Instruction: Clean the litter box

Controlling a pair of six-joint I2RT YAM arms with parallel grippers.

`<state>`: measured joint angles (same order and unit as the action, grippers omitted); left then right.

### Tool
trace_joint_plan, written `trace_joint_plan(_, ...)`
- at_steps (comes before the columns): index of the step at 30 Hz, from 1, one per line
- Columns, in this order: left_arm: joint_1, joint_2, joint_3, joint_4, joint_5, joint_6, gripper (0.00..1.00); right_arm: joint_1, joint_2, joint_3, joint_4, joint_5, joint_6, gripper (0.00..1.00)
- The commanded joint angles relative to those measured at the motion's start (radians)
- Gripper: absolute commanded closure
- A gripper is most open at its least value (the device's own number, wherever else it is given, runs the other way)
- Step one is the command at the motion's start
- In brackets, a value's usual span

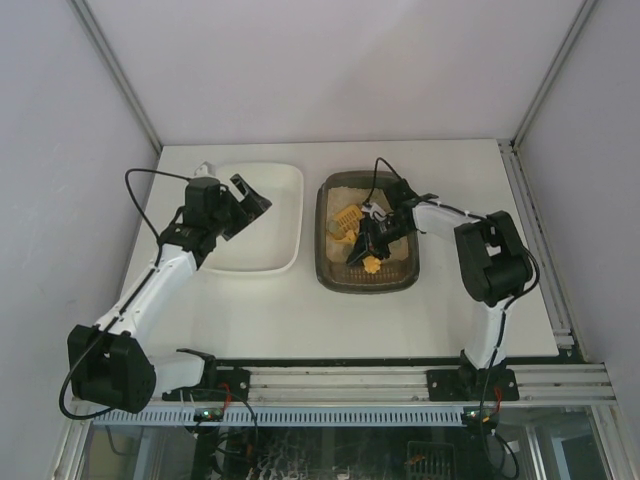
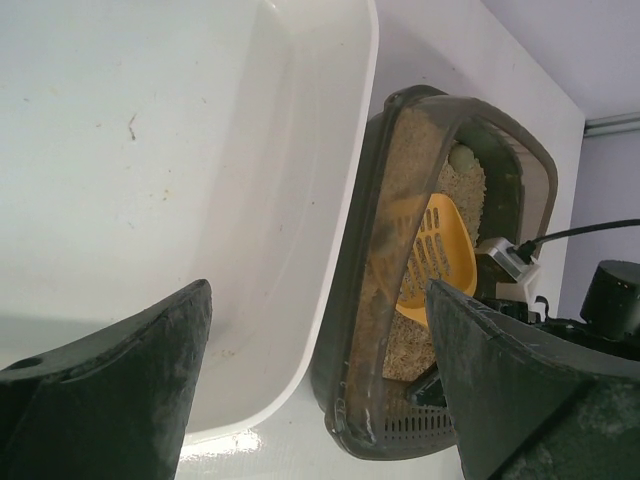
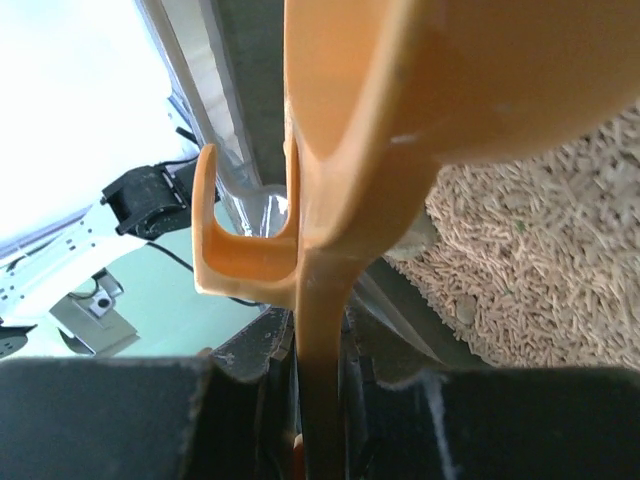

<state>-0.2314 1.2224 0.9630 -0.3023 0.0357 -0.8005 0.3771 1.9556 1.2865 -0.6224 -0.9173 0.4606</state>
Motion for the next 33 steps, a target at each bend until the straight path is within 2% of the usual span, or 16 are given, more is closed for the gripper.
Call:
trace_joint_plan(1,0.001,-0.019,-0.013,0.019,0.027,0.022,0.09,-0.035,-0.102,-0.109,0.183,-0.004,0.063,1.00)
trace_joint_plan(6,0.001,-0.025,0.015,0.002,0.035,0.058,0.11,-0.043,-0.200,-0.164,0.175,0.061,0.060,1.00)
trace_joint_plan(9,0.001,-0.042,0.067,-0.038,-0.006,0.118,0.11,-0.043,-0.267,-0.223,0.211,0.085,0.073,1.00)
trace_joint_plan(13,0.008,-0.096,0.140,-0.080,-0.061,0.269,0.11,-0.048,-0.339,-0.353,0.380,0.078,0.126,1.00)
trace_joint_plan(15,0.029,-0.143,0.138,-0.084,-0.043,0.310,0.11,-0.061,-0.358,-0.421,0.483,0.064,0.168,1.00)
trace_joint_plan(18,0.075,-0.215,0.127,-0.125,0.015,0.365,0.11,-0.084,-0.379,-0.541,0.717,0.021,0.262,1.00)
trace_joint_plan(21,0.103,-0.233,0.135,-0.230,0.060,0.467,0.16,-0.095,-0.403,-0.719,1.151,0.016,0.440,1.00)
trace_joint_plan(23,0.111,-0.249,0.123,-0.275,0.060,0.551,0.22,-0.096,-0.385,-0.770,1.369,0.003,0.522,1.00)
trace_joint_plan(25,0.119,-0.261,0.113,-0.305,0.030,0.604,0.23,-0.096,-0.357,-0.797,1.549,-0.004,0.596,1.00)
trace_joint_plan(29,0.159,-0.274,0.070,-0.340,0.004,0.642,0.23,-0.097,-0.294,-0.848,1.823,0.047,0.694,1.00)
trace_joint_plan(30,0.174,-0.277,0.045,-0.337,-0.021,0.653,0.23,-0.082,-0.249,-0.849,1.958,0.030,0.748,1.00)
trace_joint_plan(33,0.178,-0.276,0.034,-0.338,-0.069,0.682,0.23,-0.105,-0.203,-0.861,2.068,0.037,0.813,1.00)
